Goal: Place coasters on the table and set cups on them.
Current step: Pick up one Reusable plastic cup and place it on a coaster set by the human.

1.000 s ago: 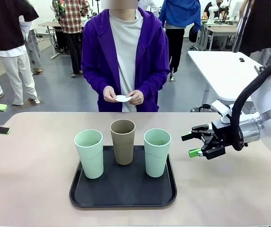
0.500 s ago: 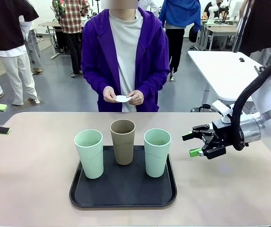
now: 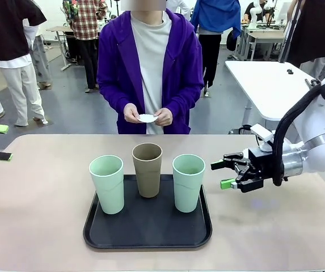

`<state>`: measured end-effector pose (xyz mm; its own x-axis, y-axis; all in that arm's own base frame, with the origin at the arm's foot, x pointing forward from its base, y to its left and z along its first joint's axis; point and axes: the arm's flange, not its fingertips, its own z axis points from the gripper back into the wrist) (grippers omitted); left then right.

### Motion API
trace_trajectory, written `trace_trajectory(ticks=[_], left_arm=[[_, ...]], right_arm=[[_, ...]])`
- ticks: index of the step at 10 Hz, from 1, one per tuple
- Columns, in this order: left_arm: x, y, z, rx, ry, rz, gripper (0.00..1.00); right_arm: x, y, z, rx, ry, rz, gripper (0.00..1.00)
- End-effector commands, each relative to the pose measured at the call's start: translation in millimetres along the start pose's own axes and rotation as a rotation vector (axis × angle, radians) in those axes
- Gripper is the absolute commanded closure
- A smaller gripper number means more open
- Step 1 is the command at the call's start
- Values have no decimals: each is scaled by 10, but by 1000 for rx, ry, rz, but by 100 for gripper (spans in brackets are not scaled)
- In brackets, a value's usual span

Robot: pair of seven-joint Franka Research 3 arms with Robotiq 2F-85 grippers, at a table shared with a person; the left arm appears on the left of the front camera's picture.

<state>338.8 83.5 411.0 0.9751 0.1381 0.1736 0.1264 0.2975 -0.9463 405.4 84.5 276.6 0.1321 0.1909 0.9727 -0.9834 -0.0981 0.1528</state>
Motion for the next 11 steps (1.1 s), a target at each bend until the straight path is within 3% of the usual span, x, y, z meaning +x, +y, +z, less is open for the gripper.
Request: trace_trajectory(ticks=[1, 11], left_arm=[[1, 3, 15, -8, -6, -13, 0], [1, 3, 15, -8, -6, -13, 0]], right_arm=[[-73, -147, -101, -6, -19, 34, 0], [-221, -396, -420, 50, -76, 37, 0]])
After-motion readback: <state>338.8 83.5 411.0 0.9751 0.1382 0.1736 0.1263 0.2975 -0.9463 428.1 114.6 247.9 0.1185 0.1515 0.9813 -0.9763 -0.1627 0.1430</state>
